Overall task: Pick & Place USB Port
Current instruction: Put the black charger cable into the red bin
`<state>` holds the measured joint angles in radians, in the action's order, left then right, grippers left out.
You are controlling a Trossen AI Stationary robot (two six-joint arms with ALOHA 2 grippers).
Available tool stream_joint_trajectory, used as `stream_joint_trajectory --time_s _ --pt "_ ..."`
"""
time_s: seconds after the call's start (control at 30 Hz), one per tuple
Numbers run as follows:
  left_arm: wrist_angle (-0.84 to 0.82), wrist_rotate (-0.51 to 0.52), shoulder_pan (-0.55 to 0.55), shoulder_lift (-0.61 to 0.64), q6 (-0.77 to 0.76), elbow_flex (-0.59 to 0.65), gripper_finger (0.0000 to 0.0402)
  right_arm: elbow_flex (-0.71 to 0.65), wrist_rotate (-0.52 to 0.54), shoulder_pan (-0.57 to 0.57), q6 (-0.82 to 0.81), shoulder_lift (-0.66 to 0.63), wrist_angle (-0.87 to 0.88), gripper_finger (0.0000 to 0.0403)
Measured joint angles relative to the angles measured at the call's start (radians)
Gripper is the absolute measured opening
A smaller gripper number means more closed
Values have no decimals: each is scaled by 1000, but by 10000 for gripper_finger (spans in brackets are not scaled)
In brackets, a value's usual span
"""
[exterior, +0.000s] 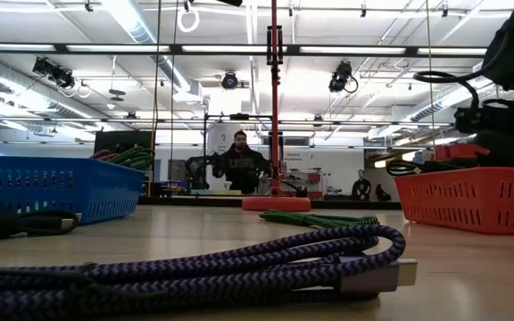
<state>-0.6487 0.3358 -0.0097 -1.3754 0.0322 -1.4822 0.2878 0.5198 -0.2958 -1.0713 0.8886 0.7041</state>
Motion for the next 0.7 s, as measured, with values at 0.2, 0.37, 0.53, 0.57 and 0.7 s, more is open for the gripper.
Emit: stream_joint_trajectory --time_s 0.2,0.37,0.53,0.57,0.7 --pt "0 0 0 0 -2 0 119 -3 -45 0 7 0 -7 174" --pt "0 0 0 0 -2 0 119 -47 -60 0 2 0 -48 173" --pt "0 0 0 0 -1 0 119 -66 -38 0 -24 0 -45 117" --pt "0 0 0 0 -1 0 119 -66 -37 0 -24 0 -45 90" --pt "0 0 0 0 -1 0 119 -68 -44 1 21 0 -78 15"
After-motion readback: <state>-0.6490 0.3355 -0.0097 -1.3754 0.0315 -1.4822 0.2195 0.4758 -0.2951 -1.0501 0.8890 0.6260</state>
